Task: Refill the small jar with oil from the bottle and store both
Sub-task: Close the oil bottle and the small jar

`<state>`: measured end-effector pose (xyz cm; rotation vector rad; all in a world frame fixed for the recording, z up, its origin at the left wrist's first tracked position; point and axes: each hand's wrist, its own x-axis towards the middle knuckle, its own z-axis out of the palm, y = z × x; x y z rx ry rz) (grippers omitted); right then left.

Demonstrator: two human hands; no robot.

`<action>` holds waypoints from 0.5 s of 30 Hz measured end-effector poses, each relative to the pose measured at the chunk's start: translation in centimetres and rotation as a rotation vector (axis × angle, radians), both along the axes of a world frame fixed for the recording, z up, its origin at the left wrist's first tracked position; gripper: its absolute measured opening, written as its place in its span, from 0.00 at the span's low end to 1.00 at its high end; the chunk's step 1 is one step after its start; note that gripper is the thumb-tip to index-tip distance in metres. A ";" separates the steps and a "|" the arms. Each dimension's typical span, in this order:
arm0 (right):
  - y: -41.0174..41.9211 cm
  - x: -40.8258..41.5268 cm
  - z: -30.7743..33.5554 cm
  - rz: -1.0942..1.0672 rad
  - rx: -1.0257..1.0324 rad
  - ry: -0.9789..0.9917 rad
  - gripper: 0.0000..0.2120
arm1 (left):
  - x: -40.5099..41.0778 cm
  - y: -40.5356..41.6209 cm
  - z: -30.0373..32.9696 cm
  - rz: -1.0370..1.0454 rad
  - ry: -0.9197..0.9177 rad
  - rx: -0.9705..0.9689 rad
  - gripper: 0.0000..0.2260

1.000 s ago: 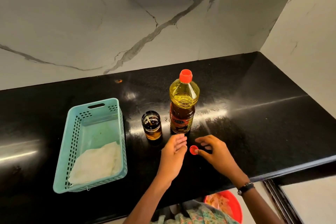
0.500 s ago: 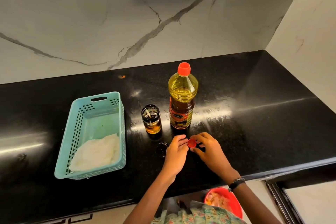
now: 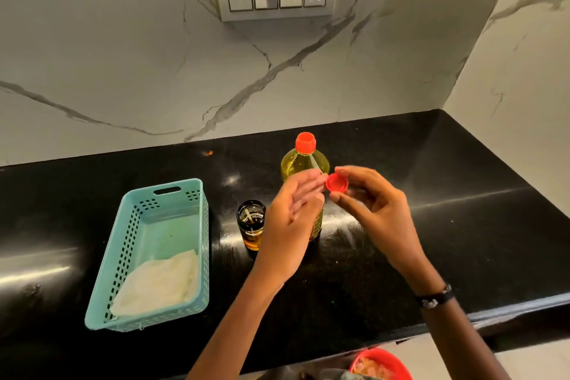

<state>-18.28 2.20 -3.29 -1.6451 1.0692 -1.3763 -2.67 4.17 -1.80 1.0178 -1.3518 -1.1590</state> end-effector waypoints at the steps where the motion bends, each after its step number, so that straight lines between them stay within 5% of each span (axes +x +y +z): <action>1: -0.5 0.0 0.8 0.017 0.013 -0.027 0.20 | -0.1 -0.3 0.6 0.016 -0.010 -0.041 0.14; 7: -3.9 -0.7 4.5 0.023 -0.012 0.142 0.19 | -0.2 -2.6 0.3 0.317 -0.210 -0.220 0.21; 15: -7.4 0.6 7.9 0.137 -0.163 0.635 0.18 | 0.6 -5.5 -1.3 0.328 -0.449 -0.075 0.38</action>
